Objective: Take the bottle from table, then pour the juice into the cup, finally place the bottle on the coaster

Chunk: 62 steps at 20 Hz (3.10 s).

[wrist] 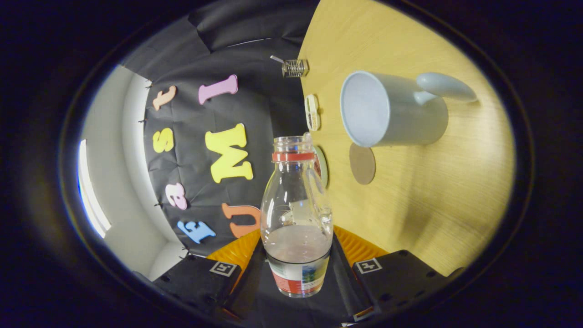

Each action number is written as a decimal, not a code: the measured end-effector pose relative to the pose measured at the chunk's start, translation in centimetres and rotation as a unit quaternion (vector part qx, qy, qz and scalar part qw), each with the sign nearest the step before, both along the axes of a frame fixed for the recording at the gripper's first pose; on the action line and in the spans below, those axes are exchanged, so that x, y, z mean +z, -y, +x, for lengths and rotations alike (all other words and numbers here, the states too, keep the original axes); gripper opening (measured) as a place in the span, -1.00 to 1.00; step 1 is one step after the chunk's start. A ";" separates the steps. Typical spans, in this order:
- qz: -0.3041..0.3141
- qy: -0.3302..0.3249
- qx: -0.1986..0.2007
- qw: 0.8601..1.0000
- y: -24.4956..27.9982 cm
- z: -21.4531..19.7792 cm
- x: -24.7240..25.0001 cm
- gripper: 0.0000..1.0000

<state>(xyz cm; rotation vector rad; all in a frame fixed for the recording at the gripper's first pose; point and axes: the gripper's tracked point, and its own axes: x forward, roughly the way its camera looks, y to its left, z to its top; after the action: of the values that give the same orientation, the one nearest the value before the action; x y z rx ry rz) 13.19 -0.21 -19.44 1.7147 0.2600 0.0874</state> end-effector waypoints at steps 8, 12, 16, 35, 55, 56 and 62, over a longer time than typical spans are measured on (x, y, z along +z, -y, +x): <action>0.019 0.002 0.000 1.000 -0.1 0.1 -0.1 0.59; 0.027 0.002 -0.004 1.000 0.1 0.1 0.1 0.59; 0.037 0.005 -0.006 0.999 0.3 0.0 0.2 0.59; 0.082 0.020 -0.003 0.996 0.1 0.7 2.3 0.59; 0.132 0.046 -0.014 0.990 -0.2 1.9 4.8 0.59; 0.132 0.046 -0.016 0.990 -0.2 2.1 4.9 0.59; 0.138 0.053 -0.014 0.989 -0.3 2.4 6.2 0.59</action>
<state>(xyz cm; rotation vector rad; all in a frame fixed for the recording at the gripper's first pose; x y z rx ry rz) 15.64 0.06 -13.23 1.9817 0.1500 0.2002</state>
